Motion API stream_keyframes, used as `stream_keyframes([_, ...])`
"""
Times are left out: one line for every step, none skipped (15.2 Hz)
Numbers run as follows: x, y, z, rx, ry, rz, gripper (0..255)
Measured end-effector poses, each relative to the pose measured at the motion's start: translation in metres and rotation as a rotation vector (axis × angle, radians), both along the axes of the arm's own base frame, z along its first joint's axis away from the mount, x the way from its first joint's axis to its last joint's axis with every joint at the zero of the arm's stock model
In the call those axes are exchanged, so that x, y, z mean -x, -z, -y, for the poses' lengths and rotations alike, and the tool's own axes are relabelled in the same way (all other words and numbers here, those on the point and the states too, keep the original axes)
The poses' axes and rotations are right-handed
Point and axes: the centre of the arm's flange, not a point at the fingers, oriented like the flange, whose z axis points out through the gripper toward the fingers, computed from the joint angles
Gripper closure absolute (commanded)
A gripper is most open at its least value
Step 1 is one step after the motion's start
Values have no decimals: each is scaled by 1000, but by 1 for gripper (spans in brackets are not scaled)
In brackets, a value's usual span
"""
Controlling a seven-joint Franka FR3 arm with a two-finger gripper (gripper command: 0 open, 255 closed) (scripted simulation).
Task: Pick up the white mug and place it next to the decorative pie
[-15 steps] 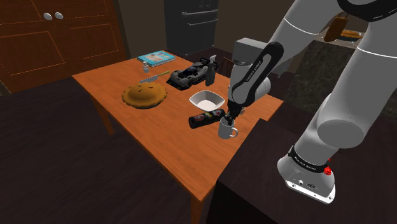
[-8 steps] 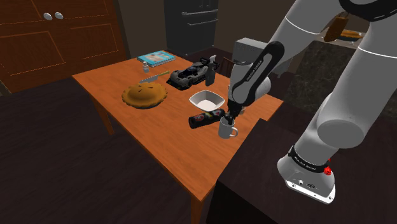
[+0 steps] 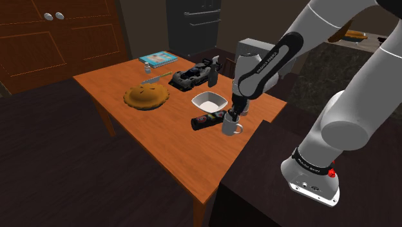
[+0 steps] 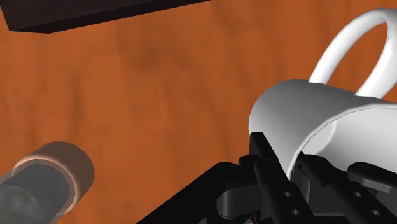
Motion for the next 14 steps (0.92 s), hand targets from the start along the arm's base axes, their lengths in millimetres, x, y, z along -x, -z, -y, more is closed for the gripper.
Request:
stream_keyframes([0, -5, 1, 0, 0, 0, 255])
stream_keyframes([-1, -10, 0, 0, 0, 0, 255])
stream_keyframes([-1, -15, 1, 0, 0, 0, 255])
stream_keyframes([-1, -21, 1, 0, 0, 0, 255])
stream_keyframes([-2, -26, 1, 0, 0, 0, 255])
stream_keyframes([-1, -31, 1, 0, 0, 0, 255])
stream_keyframes([0, -36, 1, 0, 0, 0, 255])
stream_keyframes([-1, -41, 1, 0, 0, 0, 255])
stream_keyframes([0, -47, 0, 0, 0, 0, 255])
stream_keyframes([-1, -51, -1, 0, 0, 0, 255])
stream_keyframes([0, -57, 0, 0, 0, 0, 255])
stream_keyframes([-1, -63, -1, 0, 0, 0, 255])
stream_keyframes([-1, -68, 0, 0, 0, 0, 255])
stream_keyframes([-1, -74, 0, 0, 0, 0, 255])
